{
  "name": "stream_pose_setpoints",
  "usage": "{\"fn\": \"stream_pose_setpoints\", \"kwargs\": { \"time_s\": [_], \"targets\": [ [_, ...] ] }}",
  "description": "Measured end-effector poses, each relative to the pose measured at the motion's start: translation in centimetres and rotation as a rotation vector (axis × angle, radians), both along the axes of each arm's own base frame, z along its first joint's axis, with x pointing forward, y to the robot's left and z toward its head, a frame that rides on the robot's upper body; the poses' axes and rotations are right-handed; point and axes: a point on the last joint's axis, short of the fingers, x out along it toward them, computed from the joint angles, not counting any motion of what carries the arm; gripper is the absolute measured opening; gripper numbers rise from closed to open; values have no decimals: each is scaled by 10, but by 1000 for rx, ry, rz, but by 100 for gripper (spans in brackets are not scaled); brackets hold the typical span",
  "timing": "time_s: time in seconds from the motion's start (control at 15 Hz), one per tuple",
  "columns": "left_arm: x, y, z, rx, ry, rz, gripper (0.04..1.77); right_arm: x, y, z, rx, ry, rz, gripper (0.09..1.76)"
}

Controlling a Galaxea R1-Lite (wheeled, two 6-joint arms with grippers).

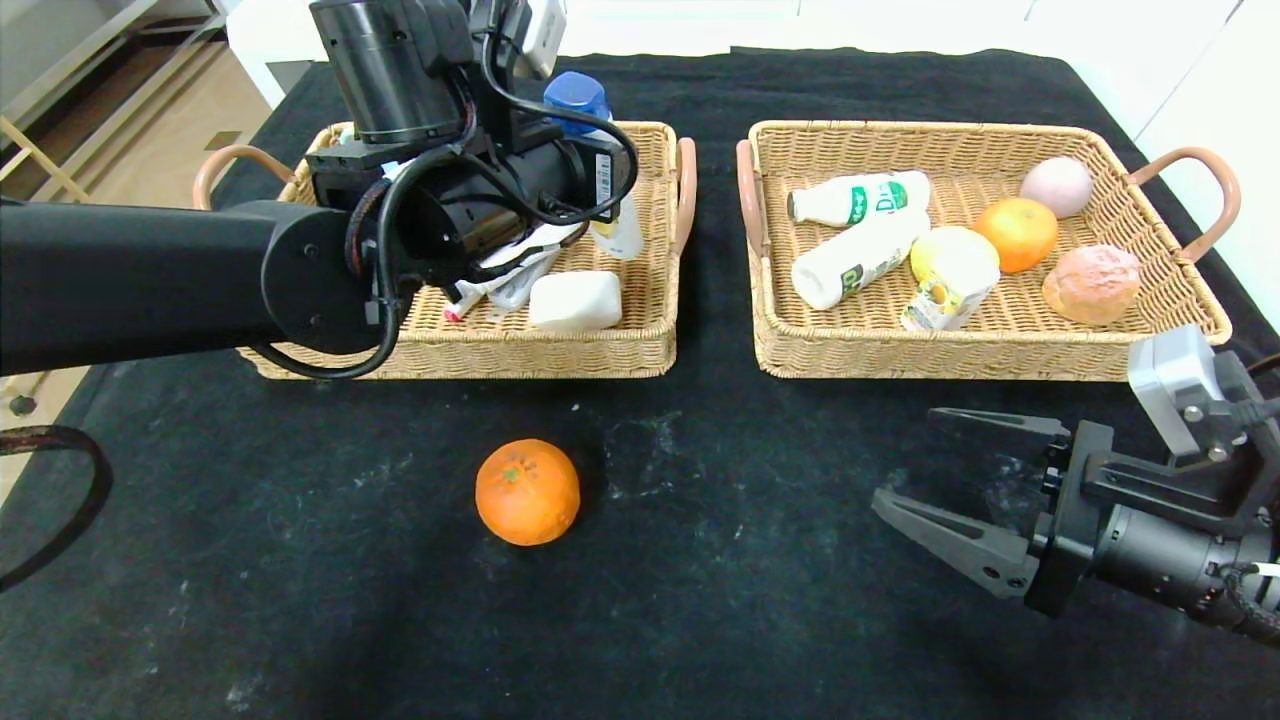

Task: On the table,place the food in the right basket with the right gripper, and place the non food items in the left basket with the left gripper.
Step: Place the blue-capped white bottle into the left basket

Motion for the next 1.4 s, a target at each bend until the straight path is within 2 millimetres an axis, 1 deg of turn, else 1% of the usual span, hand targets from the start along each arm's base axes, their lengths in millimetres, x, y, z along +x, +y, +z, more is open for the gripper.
{"fn": "stream_pose_setpoints", "kwargs": {
  "time_s": [0.27, 0.53, 0.67, 0.93, 1.4],
  "targets": [
    [-1, 0, -3, 1, 6, 1, 133, 0, 0, 0, 0, 3, 0, 171],
    [-4, 1, -9, 11, 28, 0, 148, 0, 0, -1, -2, 6, 0, 171],
    [-10, 4, -10, 14, 36, 0, 153, 1, 0, -2, -4, 9, 1, 171],
    [-32, 9, -13, 32, 67, -14, 160, 0, 1, -4, -8, 16, 5, 171],
    [-82, 28, -28, 73, 145, -3, 167, -1, 3, -6, -14, 21, 13, 171]
  ]
}}
